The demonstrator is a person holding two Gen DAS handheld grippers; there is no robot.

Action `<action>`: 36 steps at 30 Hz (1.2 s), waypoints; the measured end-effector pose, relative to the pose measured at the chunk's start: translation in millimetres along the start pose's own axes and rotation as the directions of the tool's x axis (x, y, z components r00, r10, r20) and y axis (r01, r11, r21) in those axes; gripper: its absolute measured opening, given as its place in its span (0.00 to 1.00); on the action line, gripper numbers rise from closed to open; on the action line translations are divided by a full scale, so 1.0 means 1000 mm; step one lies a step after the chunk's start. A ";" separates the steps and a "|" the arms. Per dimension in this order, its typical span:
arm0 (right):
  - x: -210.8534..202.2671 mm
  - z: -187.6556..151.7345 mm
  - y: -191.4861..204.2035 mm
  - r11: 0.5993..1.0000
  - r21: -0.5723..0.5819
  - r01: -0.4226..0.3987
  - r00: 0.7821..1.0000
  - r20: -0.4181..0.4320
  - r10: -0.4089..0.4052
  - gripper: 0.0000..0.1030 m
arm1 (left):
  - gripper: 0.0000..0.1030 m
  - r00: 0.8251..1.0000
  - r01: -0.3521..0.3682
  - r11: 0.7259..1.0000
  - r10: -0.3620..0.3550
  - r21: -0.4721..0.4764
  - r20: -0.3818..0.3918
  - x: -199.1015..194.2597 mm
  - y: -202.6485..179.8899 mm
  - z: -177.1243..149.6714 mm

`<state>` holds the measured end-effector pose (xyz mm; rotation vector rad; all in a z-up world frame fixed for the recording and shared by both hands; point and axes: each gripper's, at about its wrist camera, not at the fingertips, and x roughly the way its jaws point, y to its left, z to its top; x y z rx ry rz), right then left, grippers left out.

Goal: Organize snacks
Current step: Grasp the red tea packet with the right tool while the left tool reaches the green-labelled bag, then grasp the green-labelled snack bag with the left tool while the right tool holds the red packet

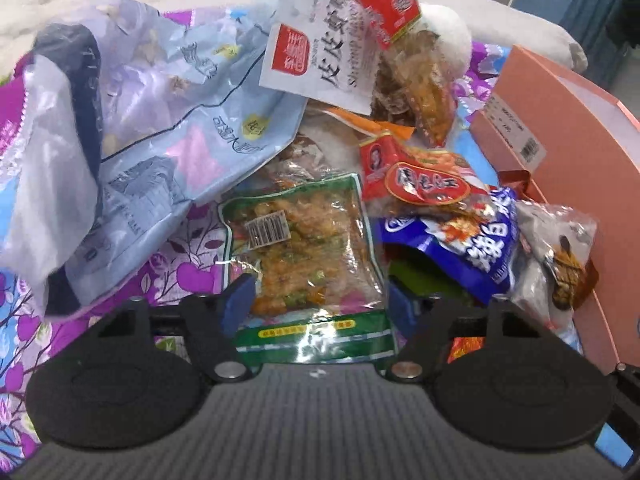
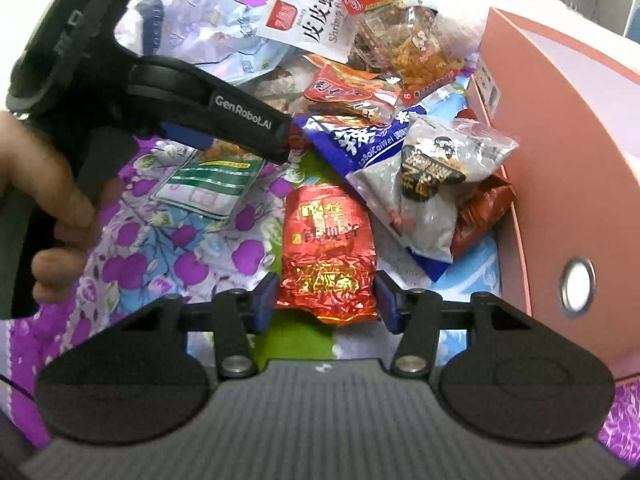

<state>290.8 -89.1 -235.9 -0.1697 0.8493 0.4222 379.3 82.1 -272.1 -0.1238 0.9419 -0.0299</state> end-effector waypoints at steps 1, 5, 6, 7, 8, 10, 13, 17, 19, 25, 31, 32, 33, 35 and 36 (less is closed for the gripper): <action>-0.003 -0.004 0.000 1.000 -0.003 -0.001 1.000 0.010 0.001 0.52 | 0.67 1.000 -0.005 1.000 0.005 0.005 0.010 -0.003 -0.003 -0.003; -0.017 -0.019 0.002 1.000 -0.005 0.012 0.999 0.041 -0.011 0.52 | 0.46 1.000 -0.011 1.000 0.011 0.003 0.029 -0.018 -0.009 -0.017; -0.021 -0.022 0.001 1.000 0.000 0.016 0.999 0.048 -0.016 0.52 | 0.38 1.000 -0.002 1.000 0.002 -0.009 0.023 -0.021 -0.009 -0.020; -0.025 -0.026 0.001 1.000 0.007 0.022 0.998 0.052 -0.023 0.52 | 0.36 1.000 0.004 1.000 -0.004 -0.027 0.015 -0.024 -0.010 -0.025; -0.027 -0.029 0.000 1.000 0.017 0.023 0.998 0.050 -0.024 0.52 | 0.30 1.000 0.010 0.999 -0.009 -0.038 0.010 -0.027 -0.011 -0.029; -0.032 -0.033 -0.003 0.999 0.036 0.014 0.998 0.054 -0.016 0.52 | 0.17 1.000 0.014 0.999 -0.015 -0.052 -0.003 -0.033 -0.013 -0.040; -0.038 -0.038 -0.005 0.999 0.041 0.021 0.997 0.074 -0.024 0.52 | 0.07 1.000 0.013 0.998 -0.014 -0.065 -0.010 -0.041 -0.016 -0.055; -0.043 -0.045 -0.008 0.998 0.065 0.023 0.995 0.100 -0.029 0.52 | 0.04 1.000 -0.006 0.999 0.006 -0.034 -0.014 -0.051 -0.023 -0.066; -0.045 -0.048 -0.008 0.998 0.065 0.022 0.993 0.116 -0.029 0.52 | 0.04 1.000 -0.011 1.000 0.011 -0.027 -0.013 -0.057 -0.025 -0.070; -0.047 -0.055 -0.006 0.999 0.044 0.027 0.989 0.143 -0.033 0.53 | 0.04 1.000 0.024 0.997 -0.024 -0.079 0.003 -0.082 -0.022 -0.076; -0.044 -0.052 -0.014 0.999 0.044 0.012 0.986 0.166 -0.019 0.53 | 0.11 1.000 0.020 0.994 -0.018 -0.112 0.016 -0.105 -0.018 -0.077; -0.044 -0.052 -0.014 0.999 0.043 0.011 0.985 0.171 -0.019 0.53 | 0.23 1.000 0.015 0.994 -0.013 -0.112 0.017 -0.107 -0.018 -0.078; -0.044 -0.051 -0.015 0.999 0.045 0.006 0.984 0.177 -0.014 0.53 | 0.42 1.000 0.016 0.994 -0.014 -0.108 0.020 -0.109 -0.019 -0.078; -0.042 -0.050 -0.016 0.999 0.047 -0.003 0.983 0.184 -0.006 0.53 | 0.68 0.999 0.021 0.996 -0.019 -0.090 0.031 -0.109 -0.018 -0.077; -0.041 -0.050 -0.016 0.999 0.045 -0.003 0.983 0.185 -0.005 0.53 | 0.72 0.999 0.015 0.997 -0.012 -0.079 0.040 -0.109 -0.018 -0.077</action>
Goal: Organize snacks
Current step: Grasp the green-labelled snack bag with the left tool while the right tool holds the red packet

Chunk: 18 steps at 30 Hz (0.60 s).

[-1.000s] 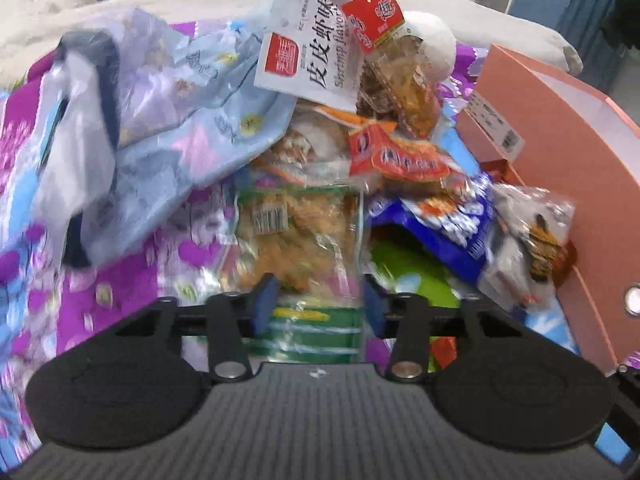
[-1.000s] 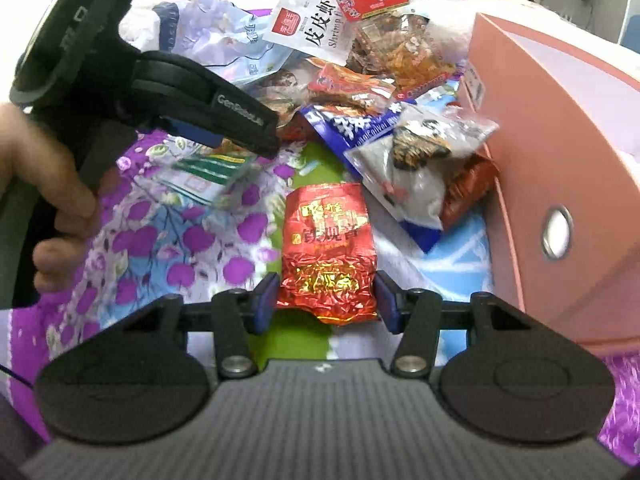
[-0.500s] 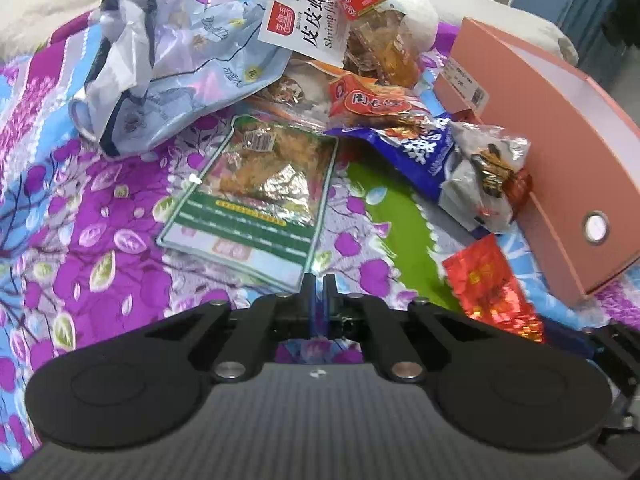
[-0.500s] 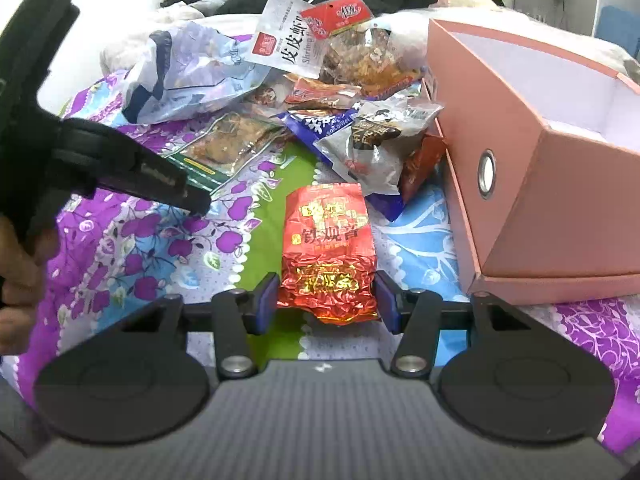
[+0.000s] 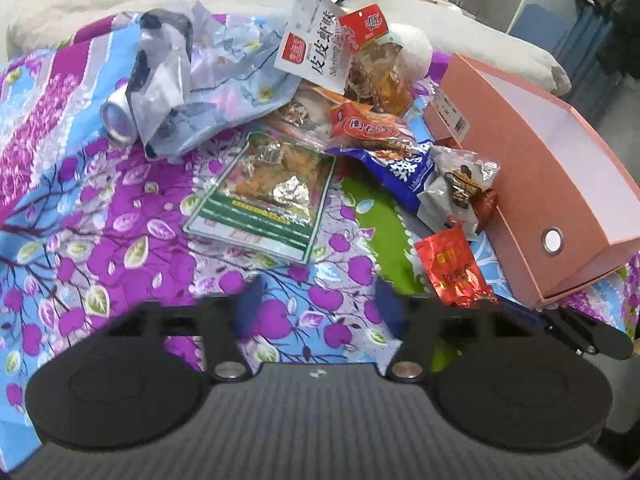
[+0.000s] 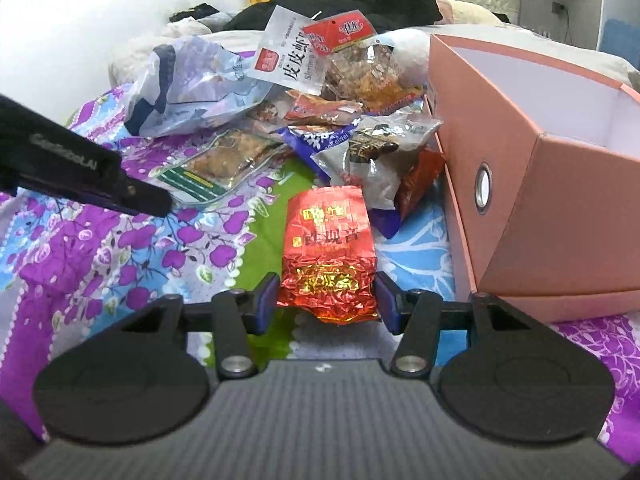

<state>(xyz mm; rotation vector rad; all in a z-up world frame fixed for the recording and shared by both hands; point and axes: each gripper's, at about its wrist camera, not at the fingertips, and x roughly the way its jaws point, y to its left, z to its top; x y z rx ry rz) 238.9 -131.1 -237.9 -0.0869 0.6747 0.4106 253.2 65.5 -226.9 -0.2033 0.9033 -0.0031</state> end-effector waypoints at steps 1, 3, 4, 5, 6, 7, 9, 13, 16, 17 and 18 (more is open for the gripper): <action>0.001 -0.001 0.000 1.000 -0.003 0.000 1.000 0.001 0.000 0.53 | 0.72 1.000 -0.007 1.000 0.007 0.016 0.015 0.000 0.000 0.001; 0.002 -0.003 0.001 1.000 -0.008 0.004 1.000 0.010 -0.004 0.53 | 0.76 0.999 -0.017 0.999 0.016 0.033 0.035 0.004 0.003 0.004; 0.002 -0.004 0.001 1.000 -0.011 0.005 1.000 0.014 -0.004 0.53 | 0.79 0.999 -0.022 0.999 0.021 0.034 0.041 0.006 0.004 0.007; 0.003 -0.004 0.002 1.000 -0.014 0.005 1.000 0.014 -0.005 0.53 | 0.85 0.999 -0.024 0.999 0.022 0.035 0.047 0.010 0.007 0.010; 0.004 -0.004 0.002 1.000 -0.012 0.007 1.000 0.014 -0.007 0.54 | 0.87 0.999 -0.016 0.999 0.013 0.039 0.051 0.013 0.010 0.013; 0.006 -0.005 0.001 1.000 -0.003 0.007 1.000 0.019 -0.007 0.54 | 0.87 0.999 0.003 0.999 -0.006 0.049 0.047 0.018 0.013 0.017; 0.011 -0.007 0.001 1.000 0.015 0.008 1.000 0.029 -0.008 0.59 | 0.91 0.999 0.004 0.998 -0.006 0.066 0.034 0.028 0.018 0.023; 0.019 -0.006 -0.002 0.999 0.040 -0.002 1.000 0.019 0.001 0.76 | 0.96 1.000 -0.020 0.996 0.021 0.085 -0.021 0.052 0.028 0.034; 0.023 -0.006 -0.003 0.998 0.057 -0.002 0.999 0.041 0.000 0.76 | 0.96 0.999 0.005 0.990 0.000 0.141 -0.033 0.064 0.031 0.039; 0.024 -0.007 -0.001 0.999 0.045 0.009 0.999 0.048 -0.011 0.76 | 0.97 0.999 0.001 0.987 0.005 0.161 -0.036 0.069 0.030 0.041; 0.025 -0.008 0.001 0.999 0.036 0.010 0.999 0.053 -0.012 0.78 | 0.98 0.999 -0.007 0.984 0.013 0.178 -0.037 0.074 0.029 0.044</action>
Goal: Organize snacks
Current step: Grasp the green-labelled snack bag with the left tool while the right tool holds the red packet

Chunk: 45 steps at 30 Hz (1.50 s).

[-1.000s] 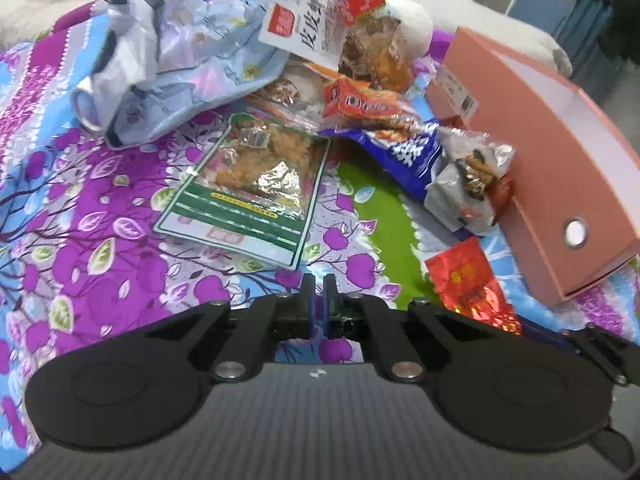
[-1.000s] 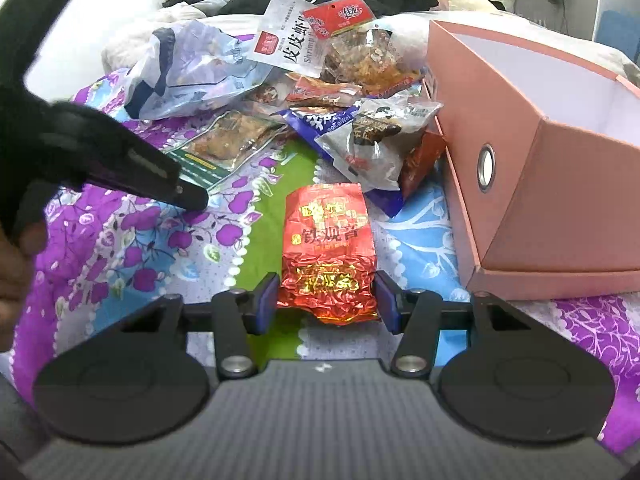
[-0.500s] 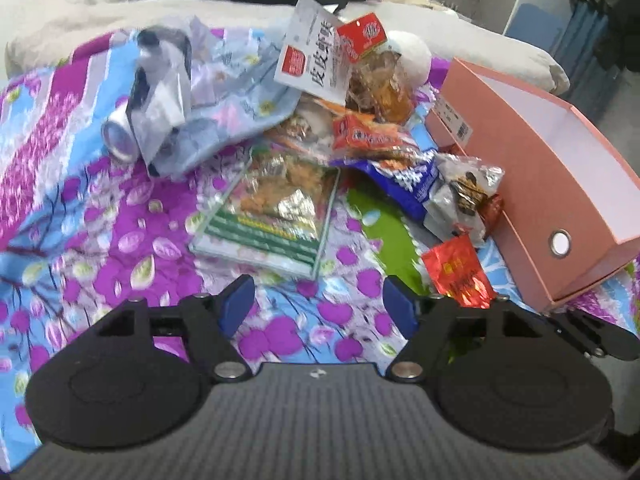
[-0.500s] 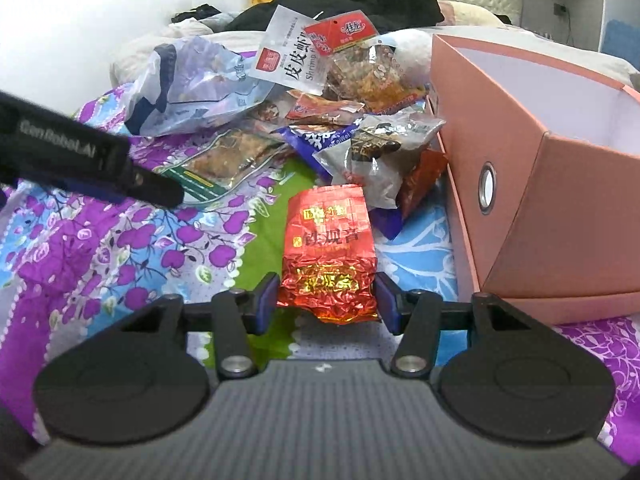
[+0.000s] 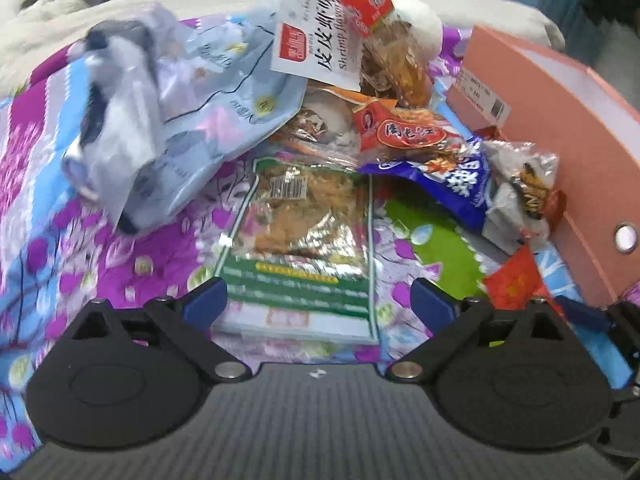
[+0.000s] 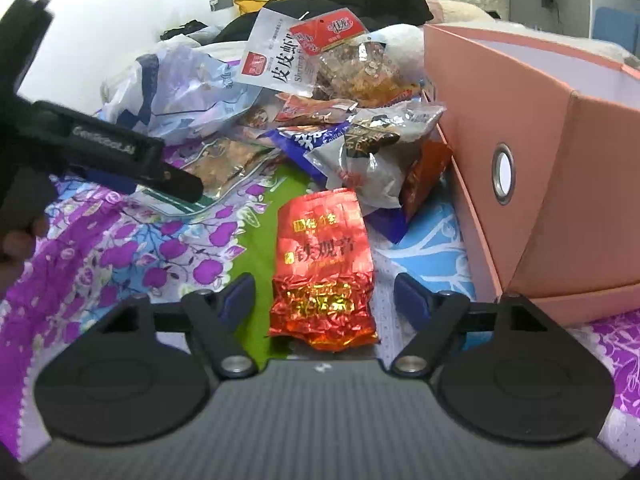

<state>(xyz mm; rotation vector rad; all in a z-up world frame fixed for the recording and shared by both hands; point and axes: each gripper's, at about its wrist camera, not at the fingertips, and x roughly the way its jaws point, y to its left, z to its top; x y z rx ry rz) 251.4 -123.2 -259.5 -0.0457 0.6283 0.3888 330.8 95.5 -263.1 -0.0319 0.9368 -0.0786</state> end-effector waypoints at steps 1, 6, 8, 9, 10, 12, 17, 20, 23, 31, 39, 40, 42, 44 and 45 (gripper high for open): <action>0.000 -0.001 0.001 1.000 -0.006 -0.004 1.000 0.004 0.004 0.78 | 0.98 1.000 -0.010 1.000 0.011 0.019 -0.002 0.005 -0.001 0.003; 0.003 0.004 0.002 0.999 -0.028 -0.044 0.999 -0.007 0.043 0.66 | 0.98 0.998 -0.052 0.998 0.053 0.039 -0.018 0.034 0.000 0.020; 0.005 0.004 0.000 0.998 -0.021 -0.052 0.999 -0.012 0.052 0.64 | 1.00 0.998 -0.060 0.998 0.060 0.029 -0.017 0.042 0.002 0.025; 0.006 0.004 -0.001 0.998 -0.017 -0.056 0.998 -0.013 0.056 0.61 | 1.00 0.998 -0.067 0.997 0.067 0.024 -0.021 0.047 0.002 0.028; 0.006 0.005 -0.002 0.998 -0.015 -0.060 0.998 -0.012 0.060 0.60 | 1.00 0.997 -0.070 0.997 0.070 0.018 -0.026 0.051 0.002 0.031; 0.004 0.004 -0.002 0.998 -0.018 -0.062 0.998 -0.010 0.062 0.56 | 1.00 0.997 -0.075 0.997 0.076 0.018 -0.029 0.055 0.001 0.035; 0.003 0.004 -0.002 0.997 -0.029 -0.067 0.998 -0.006 0.067 0.55 | 1.00 0.995 -0.090 0.996 0.091 0.005 -0.051 0.060 -0.002 0.035; 0.002 0.003 -0.002 0.997 -0.032 -0.065 0.998 -0.005 0.065 0.55 | 0.95 0.995 -0.090 0.996 0.090 -0.004 -0.052 0.056 -0.004 0.032; 0.000 0.003 -0.001 0.998 -0.042 -0.055 0.998 0.002 0.055 0.54 | 0.88 0.995 -0.089 0.996 0.088 -0.015 -0.050 0.048 -0.008 0.026; -0.011 0.004 -0.001 0.998 -0.044 -0.034 0.999 -0.002 0.034 0.54 | 0.81 0.996 -0.091 0.994 0.090 -0.067 -0.026 0.011 -0.019 -0.002; -0.028 -0.006 0.002 0.999 -0.031 -0.018 0.999 -0.033 0.017 0.54 | 0.82 0.999 -0.044 0.981 0.043 -0.186 -0.012 -0.038 -0.023 -0.044; -0.030 -0.007 0.003 0.999 -0.033 -0.020 0.999 -0.039 0.019 0.54 | 0.82 0.999 -0.041 0.978 0.040 -0.204 -0.011 -0.044 -0.024 -0.049; -0.034 -0.006 0.005 0.999 -0.038 -0.026 0.999 -0.045 0.025 0.54 | 0.82 0.999 -0.038 0.975 0.038 -0.221 -0.005 -0.053 -0.027 -0.058; -0.035 -0.005 0.007 0.999 -0.039 -0.032 0.998 -0.051 0.030 0.54 | 0.82 0.999 -0.052 0.973 0.052 -0.225 -0.005 -0.061 -0.030 -0.065; -0.035 -0.003 0.007 0.999 -0.032 -0.038 0.998 -0.058 0.036 0.54 | 0.82 0.998 -0.058 0.971 0.059 -0.231 -0.004 -0.064 -0.030 -0.068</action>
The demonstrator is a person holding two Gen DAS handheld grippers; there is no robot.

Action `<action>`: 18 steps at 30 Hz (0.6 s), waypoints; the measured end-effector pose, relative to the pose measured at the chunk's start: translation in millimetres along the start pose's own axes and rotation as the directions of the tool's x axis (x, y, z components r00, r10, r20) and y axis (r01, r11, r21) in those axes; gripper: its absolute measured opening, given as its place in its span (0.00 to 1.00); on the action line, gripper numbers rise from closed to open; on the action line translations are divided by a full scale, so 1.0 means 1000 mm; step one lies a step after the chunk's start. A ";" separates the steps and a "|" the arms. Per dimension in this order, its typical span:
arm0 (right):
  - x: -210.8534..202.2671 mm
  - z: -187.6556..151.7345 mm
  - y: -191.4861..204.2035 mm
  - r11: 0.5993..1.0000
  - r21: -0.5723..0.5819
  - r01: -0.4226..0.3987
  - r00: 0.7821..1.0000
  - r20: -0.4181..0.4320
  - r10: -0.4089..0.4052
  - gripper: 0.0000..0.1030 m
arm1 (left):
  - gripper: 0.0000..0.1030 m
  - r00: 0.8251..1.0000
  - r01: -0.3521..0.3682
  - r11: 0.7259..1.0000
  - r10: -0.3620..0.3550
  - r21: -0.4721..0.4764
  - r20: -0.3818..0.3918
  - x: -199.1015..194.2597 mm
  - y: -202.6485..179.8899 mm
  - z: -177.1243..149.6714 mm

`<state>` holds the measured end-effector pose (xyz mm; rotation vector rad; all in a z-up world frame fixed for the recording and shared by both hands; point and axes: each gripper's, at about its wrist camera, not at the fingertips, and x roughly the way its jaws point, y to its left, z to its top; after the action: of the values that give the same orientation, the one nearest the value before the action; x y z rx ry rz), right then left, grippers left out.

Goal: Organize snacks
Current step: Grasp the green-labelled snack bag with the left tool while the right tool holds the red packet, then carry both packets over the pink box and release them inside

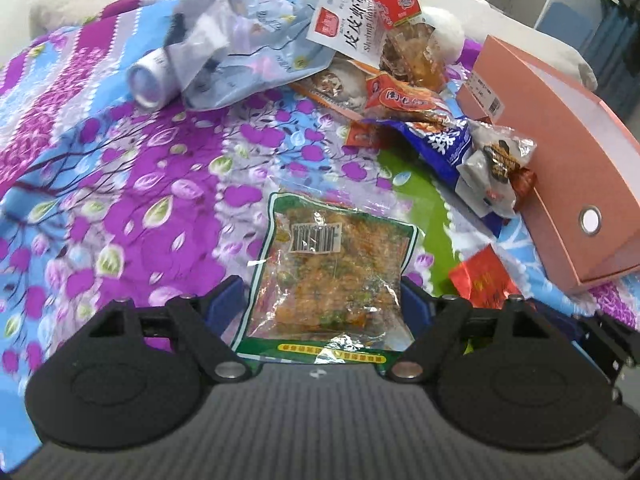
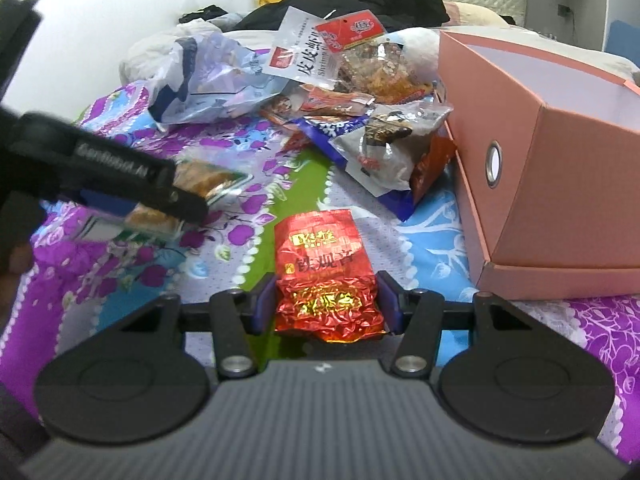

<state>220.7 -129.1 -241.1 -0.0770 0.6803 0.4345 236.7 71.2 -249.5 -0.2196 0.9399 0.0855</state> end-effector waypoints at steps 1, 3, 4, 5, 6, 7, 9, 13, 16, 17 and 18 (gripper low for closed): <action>0.000 0.001 0.000 1.000 0.008 -0.003 1.000 -0.006 0.003 0.54 | 0.82 1.000 -0.002 1.000 0.002 -0.013 0.002 -0.003 0.002 -0.002; -0.002 0.005 0.000 1.000 0.018 -0.008 1.000 -0.009 0.008 0.54 | 0.82 1.000 0.002 0.999 -0.001 -0.036 0.010 -0.009 0.006 -0.003; -0.003 0.007 0.000 1.000 0.022 -0.008 1.000 -0.009 0.008 0.54 | 0.82 1.000 -0.001 0.999 0.001 -0.048 0.015 -0.013 0.008 -0.005; -0.004 0.010 0.000 1.000 0.025 -0.008 1.000 -0.009 0.008 0.54 | 0.82 1.000 -0.002 0.998 0.003 -0.057 0.017 -0.016 0.011 -0.005; -0.006 0.013 0.000 1.000 0.027 -0.008 1.000 -0.004 0.008 0.54 | 0.82 1.000 0.001 0.998 0.000 -0.067 0.020 -0.019 0.013 -0.005; -0.009 0.015 0.001 1.000 0.028 -0.009 1.000 0.004 0.009 0.54 | 0.82 1.000 0.006 0.997 -0.005 -0.076 0.024 -0.022 0.015 -0.005; -0.014 0.021 0.001 1.000 0.030 -0.009 1.000 0.015 0.008 0.54 | 0.82 0.999 0.006 0.997 -0.003 -0.083 0.032 -0.027 0.017 -0.004; -0.024 0.033 -0.002 0.999 0.044 -0.020 0.999 0.036 0.019 0.54 | 0.82 0.999 0.021 0.995 -0.017 -0.101 0.044 -0.036 0.019 0.002; -0.031 0.041 -0.002 0.999 0.036 -0.017 0.998 0.061 0.015 0.54 | 0.82 0.998 0.034 0.994 -0.028 -0.105 0.061 -0.045 0.016 0.008; -0.033 0.044 -0.003 0.999 0.034 -0.015 0.998 0.068 0.012 0.54 | 0.82 0.997 0.037 0.994 -0.030 -0.105 0.065 -0.047 0.014 0.011; -0.033 0.047 -0.004 0.999 0.033 -0.009 0.997 0.072 0.006 0.54 | 0.82 0.997 0.038 0.994 -0.031 -0.104 0.066 -0.049 0.013 0.015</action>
<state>227.6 -134.4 -184.5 -0.0266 0.6171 0.4311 217.1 88.0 -203.5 -0.3287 0.8681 0.1096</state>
